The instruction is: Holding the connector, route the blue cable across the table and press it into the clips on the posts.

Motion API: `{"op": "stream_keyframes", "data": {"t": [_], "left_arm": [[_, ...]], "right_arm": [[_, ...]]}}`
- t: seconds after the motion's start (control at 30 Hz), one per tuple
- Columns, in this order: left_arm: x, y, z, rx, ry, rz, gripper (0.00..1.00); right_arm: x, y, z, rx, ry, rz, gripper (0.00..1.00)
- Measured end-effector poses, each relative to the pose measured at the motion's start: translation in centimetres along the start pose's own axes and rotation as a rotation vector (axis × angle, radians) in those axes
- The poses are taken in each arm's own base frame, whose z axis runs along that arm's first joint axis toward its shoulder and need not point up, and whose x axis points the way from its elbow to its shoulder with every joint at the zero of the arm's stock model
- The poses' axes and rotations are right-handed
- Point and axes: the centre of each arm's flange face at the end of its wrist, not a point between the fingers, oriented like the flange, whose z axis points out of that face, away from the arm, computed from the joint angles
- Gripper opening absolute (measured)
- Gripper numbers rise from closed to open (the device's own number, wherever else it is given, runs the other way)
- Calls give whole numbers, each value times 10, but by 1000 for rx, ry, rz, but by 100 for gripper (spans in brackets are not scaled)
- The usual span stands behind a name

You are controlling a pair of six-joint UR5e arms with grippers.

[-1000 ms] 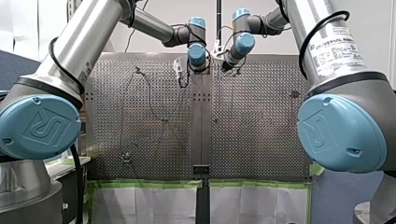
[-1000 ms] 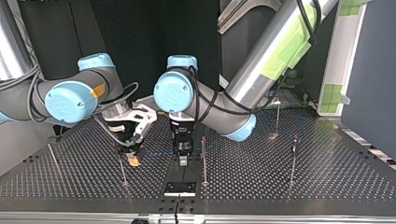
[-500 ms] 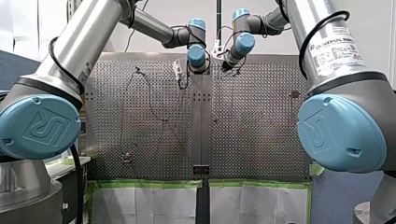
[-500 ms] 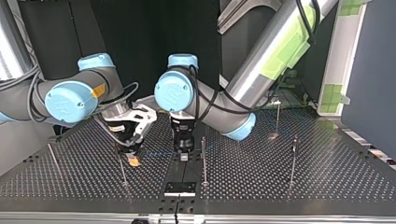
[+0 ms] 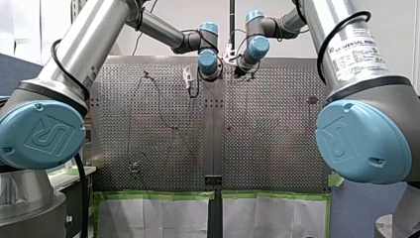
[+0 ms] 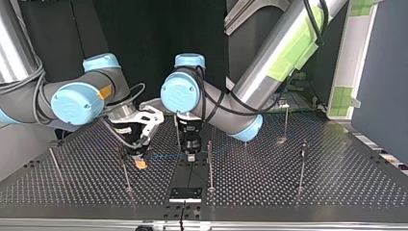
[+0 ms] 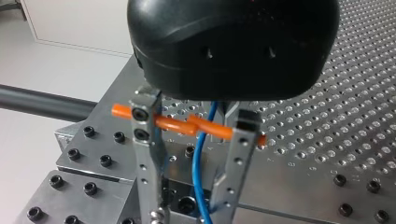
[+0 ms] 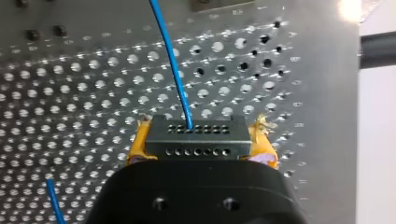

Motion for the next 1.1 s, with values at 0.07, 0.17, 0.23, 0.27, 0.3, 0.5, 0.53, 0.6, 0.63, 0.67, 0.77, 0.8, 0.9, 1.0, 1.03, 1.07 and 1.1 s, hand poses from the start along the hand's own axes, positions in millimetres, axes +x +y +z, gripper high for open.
{"op": "stream_keyframes", "data": {"t": [0.07,0.17,0.23,0.27,0.3,0.5,0.53,0.6,0.63,0.67,0.77,0.8,0.9,1.0,1.03,1.07,1.1], "left_arm": [[1,0,0,-1,2,0,0],[8,0,-3,-3,3,-4,0],[13,0,-5,-7,2,-8,0],[15,0,-6,-9,0,-10,0],[18,0,-7,-12,-1,-12,0],[36,4,-12,-35,-6,-26,0],[39,5,-13,-36,-7,-28,0],[44,6,-14,-37,-7,-29,0],[48,7,-14,-37,-7,-30,0],[51,8,-15,-37,-7,-32,0],[61,11,-16,-32,-6,-33,0],[64,11,-17,-28,-5,-33,0],[74,13,-18,-13,-1,-34,0],[82,16,-18,2,3,-33,0],[86,16,-18,10,5,-33,0],[88,17,-19,16,6,-32,0],[91,17,-19,23,8,-32,0]], "right_arm": [[-7,0,0,-1,-12,0,0],[-20,2,-1,-6,-36,3,0],[-28,4,-2,-9,-52,3,0],[-33,5,-2,-11,-61,4,0],[-36,6,-3,-13,-68,4,0],[-50,12,-4,-23,-97,5,0],[-51,12,-4,-23,-99,5,0],[-53,12,-5,-24,-102,4,0],[-54,13,-5,-24,-104,3,0],[-56,14,-5,-26,-108,3,0],[-63,16,-6,-31,-122,-1,0],[-67,17,-6,-32,-128,-2,0],[-77,20,-8,-37,-149,-4,0],[-87,23,-10,-42,-169,-9,0],[-90,24,-11,-43,-176,-10,0],[-95,25,-12,-45,-185,-12,0],[-98,26,-13,-46,-192,-14,0]]}}
